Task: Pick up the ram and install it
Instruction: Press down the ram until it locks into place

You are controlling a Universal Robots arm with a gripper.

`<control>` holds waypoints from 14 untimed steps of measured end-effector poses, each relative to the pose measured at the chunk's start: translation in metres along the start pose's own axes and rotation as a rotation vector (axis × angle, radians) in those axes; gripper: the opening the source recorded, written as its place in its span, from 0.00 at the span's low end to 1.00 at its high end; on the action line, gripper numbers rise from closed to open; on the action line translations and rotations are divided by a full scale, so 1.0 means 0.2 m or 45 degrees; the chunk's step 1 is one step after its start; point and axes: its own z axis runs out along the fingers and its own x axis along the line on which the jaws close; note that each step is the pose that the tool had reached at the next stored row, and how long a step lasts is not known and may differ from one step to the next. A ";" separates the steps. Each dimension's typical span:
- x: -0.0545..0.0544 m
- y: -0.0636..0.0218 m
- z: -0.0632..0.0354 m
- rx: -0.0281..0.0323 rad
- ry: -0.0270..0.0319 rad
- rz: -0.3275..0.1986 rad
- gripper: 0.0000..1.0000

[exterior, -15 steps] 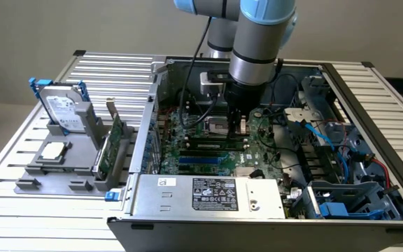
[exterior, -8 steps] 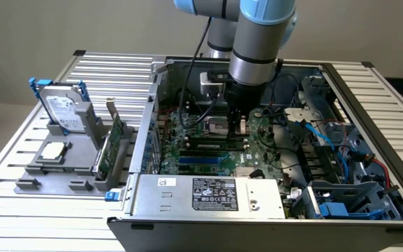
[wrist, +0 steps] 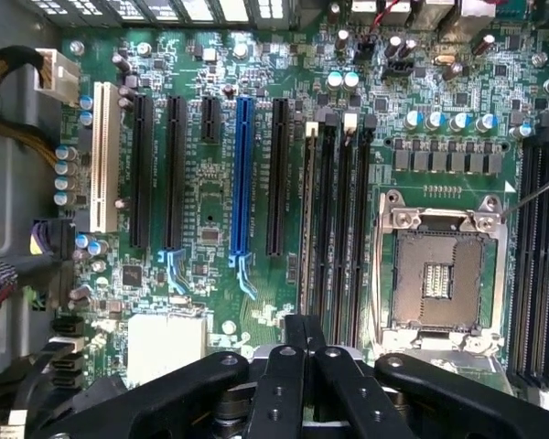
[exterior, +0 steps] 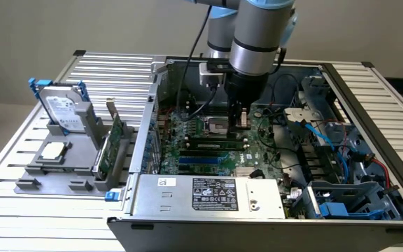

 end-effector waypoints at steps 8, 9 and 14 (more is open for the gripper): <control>0.02 0.087 0.000 0.0000 0.0000 0.000 0.11; 0.02 0.090 0.000 0.0000 -0.0001 0.000 0.11; 0.02 0.091 0.000 -0.0001 0.0002 0.000 0.11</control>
